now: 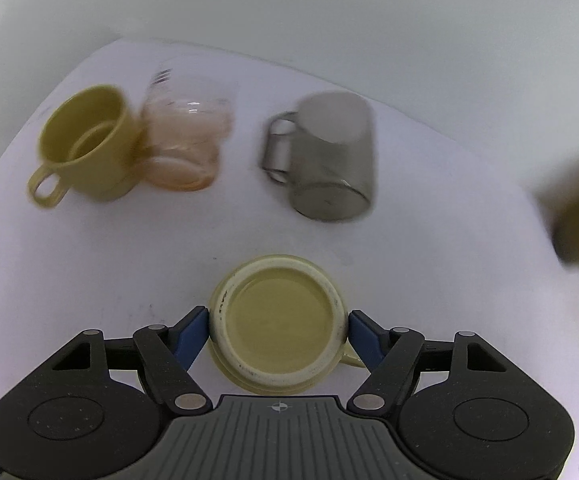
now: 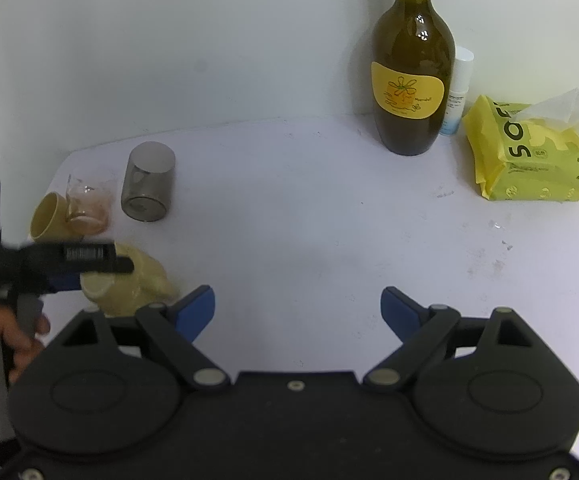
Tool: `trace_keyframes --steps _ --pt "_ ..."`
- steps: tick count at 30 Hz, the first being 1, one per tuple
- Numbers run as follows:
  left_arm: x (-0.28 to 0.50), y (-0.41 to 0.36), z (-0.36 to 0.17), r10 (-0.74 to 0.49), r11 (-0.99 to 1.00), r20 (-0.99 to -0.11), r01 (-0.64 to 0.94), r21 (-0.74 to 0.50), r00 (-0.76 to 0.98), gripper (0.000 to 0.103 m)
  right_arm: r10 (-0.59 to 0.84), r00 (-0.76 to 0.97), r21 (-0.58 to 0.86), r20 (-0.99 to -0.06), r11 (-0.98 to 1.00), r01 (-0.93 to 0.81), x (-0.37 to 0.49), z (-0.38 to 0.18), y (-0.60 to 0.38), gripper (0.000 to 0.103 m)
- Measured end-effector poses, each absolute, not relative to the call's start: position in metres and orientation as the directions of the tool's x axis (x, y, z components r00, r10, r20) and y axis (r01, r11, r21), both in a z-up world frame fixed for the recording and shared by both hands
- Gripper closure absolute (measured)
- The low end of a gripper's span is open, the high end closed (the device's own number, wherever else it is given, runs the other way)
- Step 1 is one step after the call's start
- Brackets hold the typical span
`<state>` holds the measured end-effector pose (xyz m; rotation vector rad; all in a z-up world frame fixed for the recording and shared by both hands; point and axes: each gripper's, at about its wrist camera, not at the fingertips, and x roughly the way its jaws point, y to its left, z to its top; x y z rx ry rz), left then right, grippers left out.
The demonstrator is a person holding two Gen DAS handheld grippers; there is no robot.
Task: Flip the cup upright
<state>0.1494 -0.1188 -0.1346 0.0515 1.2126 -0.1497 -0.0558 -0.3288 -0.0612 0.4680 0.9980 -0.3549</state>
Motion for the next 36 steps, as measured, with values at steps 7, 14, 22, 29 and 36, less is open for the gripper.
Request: trace_keyframes --steps 7,14,22,29,36 --pt "0.142 -0.112 -0.128 -0.056 0.982 -0.928 0.186 0.014 0.367 0.015 -0.096 0.503 0.187 -0.859 0.855 0.483 -0.058 -0.057 -0.328 0.012" --pt "0.1 -0.064 -0.083 -0.145 0.978 -0.903 0.196 -0.069 0.405 0.001 -0.081 0.482 0.158 -0.872 0.887 0.434 -0.042 -0.056 -0.308 0.009" --pt "0.07 -0.006 -0.029 -0.128 0.983 -0.884 0.173 -0.054 0.449 0.0 -0.059 0.526 0.132 -0.849 0.939 0.318 -0.006 -0.014 -0.245 0.0" --pt "0.053 0.035 -0.001 -0.076 0.987 -0.891 0.163 -0.002 0.447 0.0 -0.012 0.477 0.124 -0.879 0.96 0.253 0.013 0.011 -0.18 0.0" --pt "0.033 0.078 -0.011 -0.086 0.992 -0.905 0.12 -0.039 0.417 0.0 -0.033 0.453 0.079 -0.891 0.971 0.226 0.003 0.015 -0.135 0.0"
